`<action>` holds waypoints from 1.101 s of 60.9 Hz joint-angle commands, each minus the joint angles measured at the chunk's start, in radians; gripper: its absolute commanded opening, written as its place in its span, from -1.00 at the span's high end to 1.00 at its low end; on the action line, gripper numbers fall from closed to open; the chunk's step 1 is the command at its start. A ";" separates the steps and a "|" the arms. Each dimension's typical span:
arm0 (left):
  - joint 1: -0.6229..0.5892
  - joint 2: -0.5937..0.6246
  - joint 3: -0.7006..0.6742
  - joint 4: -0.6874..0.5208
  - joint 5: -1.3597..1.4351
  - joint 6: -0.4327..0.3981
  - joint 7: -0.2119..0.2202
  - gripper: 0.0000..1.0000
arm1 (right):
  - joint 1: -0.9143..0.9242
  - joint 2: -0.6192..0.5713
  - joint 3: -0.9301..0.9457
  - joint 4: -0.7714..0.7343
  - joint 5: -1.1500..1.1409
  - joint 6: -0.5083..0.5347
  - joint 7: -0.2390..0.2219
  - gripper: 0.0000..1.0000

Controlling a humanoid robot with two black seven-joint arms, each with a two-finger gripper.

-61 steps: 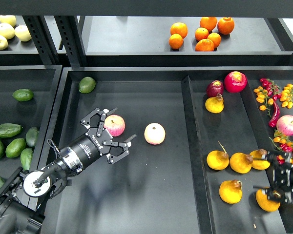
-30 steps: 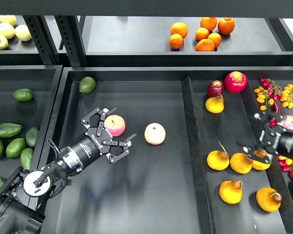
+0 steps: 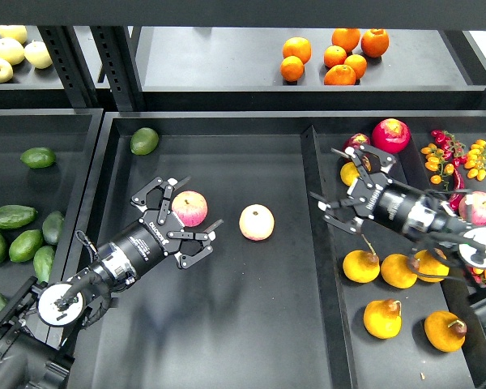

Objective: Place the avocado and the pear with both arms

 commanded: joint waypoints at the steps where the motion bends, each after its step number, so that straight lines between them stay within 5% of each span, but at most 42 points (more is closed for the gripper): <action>1: 0.000 0.000 -0.001 0.003 0.000 0.000 -0.004 -0.97 | -0.001 0.063 -0.003 -0.031 -0.002 0.000 0.111 -0.80; 12: -0.001 0.000 -0.001 0.006 0.000 0.000 -0.006 -0.97 | -0.001 0.162 -0.001 -0.098 -0.045 0.000 0.217 -0.81; 20: -0.001 0.000 0.000 0.010 0.000 0.000 -0.006 -0.97 | -0.006 0.198 0.002 -0.143 -0.093 0.000 0.253 -0.83; 67: -0.040 0.000 -0.001 0.041 0.000 0.000 -0.017 -0.97 | -0.038 0.198 0.046 -0.183 -0.169 0.000 0.269 -0.90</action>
